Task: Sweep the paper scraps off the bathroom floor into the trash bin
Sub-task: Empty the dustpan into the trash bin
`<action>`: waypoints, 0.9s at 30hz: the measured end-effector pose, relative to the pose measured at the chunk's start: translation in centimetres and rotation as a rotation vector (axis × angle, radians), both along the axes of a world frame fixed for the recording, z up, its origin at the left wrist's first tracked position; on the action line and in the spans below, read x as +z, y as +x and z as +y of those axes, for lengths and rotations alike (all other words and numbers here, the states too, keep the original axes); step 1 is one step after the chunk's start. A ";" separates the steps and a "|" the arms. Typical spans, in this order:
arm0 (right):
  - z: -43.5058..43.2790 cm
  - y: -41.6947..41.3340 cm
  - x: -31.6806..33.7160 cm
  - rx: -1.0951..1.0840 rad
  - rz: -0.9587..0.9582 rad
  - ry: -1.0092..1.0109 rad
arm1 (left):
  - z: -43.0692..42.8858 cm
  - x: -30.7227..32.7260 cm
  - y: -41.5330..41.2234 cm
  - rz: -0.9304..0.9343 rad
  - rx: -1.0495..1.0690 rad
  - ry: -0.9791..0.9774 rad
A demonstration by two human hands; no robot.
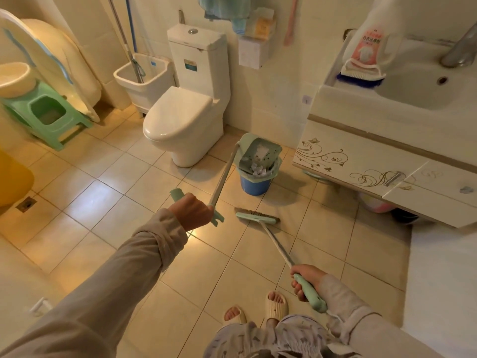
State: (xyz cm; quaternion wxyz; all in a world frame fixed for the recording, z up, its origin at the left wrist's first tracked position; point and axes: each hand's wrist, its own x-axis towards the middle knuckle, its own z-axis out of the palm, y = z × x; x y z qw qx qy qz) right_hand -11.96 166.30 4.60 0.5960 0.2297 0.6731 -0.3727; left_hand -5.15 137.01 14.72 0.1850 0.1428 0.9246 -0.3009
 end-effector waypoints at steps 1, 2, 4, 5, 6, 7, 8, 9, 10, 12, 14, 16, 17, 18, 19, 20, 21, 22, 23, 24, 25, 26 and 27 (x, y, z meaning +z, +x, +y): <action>0.0 0.0 0.0 -0.001 -0.005 -0.006 | -0.1 0.3 -0.3 0.001 -0.002 -0.003; 0.1 -0.1 0.1 -0.003 -0.008 -0.011 | -0.3 0.7 -0.7 0.003 -0.012 -0.009; 0.1 -0.2 0.3 -0.007 -0.007 -0.016 | -0.6 1.9 -1.7 0.014 -0.042 -0.031; 0.1 -0.2 0.4 -0.004 -0.004 -0.017 | -0.6 2.6 -2.2 0.020 -0.058 -0.043; 0.1 -0.3 0.5 0.001 0.000 -0.018 | -0.6 3.2 -2.7 0.025 -0.070 -0.053; 0.0 -0.4 0.6 0.004 0.005 -0.021 | -0.5 3.8 -3.1 0.029 -0.071 -0.057; 0.0 -0.4 0.7 0.002 0.011 -0.026 | -0.4 4.3 -3.5 0.032 -0.061 -0.056; 0.0 -0.5 0.8 -0.002 0.017 -0.032 | -0.2 4.7 -3.7 0.033 -0.041 -0.054; 0.0 -0.5 0.9 -0.005 0.021 -0.037 | -0.1 5.0 -3.8 0.038 -0.018 -0.047; 0.1 -0.5 0.9 -0.013 0.025 -0.043 | 0.0 5.1 -3.7 0.059 0.017 -0.024; 0.2 -0.5 0.9 -0.015 0.019 -0.044 | 0.0 4.9 -3.4 0.072 0.008 -0.019; 0.2 -0.4 0.9 -0.003 0.009 -0.041 | 0.0 4.4 -3.0 0.067 -0.033 -0.028; 0.3 -0.4 0.8 0.002 0.007 -0.040 | 0.0 4.1 -2.8 0.058 -0.049 -0.030; 0.2 -0.3 0.7 0.007 0.003 -0.038 | 0.1 3.7 -2.6 0.049 -0.060 -0.028; 0.2 -0.2 0.8 0.009 -0.001 -0.034 | 0.2 3.3 -2.3 0.041 -0.068 -0.021; 0.2 -0.1 0.8 0.006 -0.006 -0.031 | 0.4 2.8 -2.1 0.030 -0.072 -0.012; 0.2 -0.1 0.8 0.005 -0.006 -0.028 | 0.7 2.3 -1.8 0.013 -0.074 -0.005; 0.2 0.0 0.8 0.008 0.001 -0.023 | 1.0 1.8 -1.5 -0.012 -0.073 -0.001; 0.3 0.0 0.9 0.014 0.007 -0.017 | 1.3 1.3 -1.3 -0.039 -0.071 -0.002; 0.3 0.0 0.9 0.015 0.011 -0.011 | 1.5 1.0 -1.1 -0.057 -0.070 -0.001; 0.3 0.0 1.0 0.009 0.011 -0.006 | 1.7 0.8 -0.9 -0.061 -0.064 0.004; 0.3 0.1 1.0 -0.001 0.012 -0.004 | 1.7 0.8 -0.9 -0.059 -0.061 0.002; 0.3 0.1 1.0 -0.007 0.017 -0.004 | 1.7 0.9 -0.9 -0.055 -0.065 0.003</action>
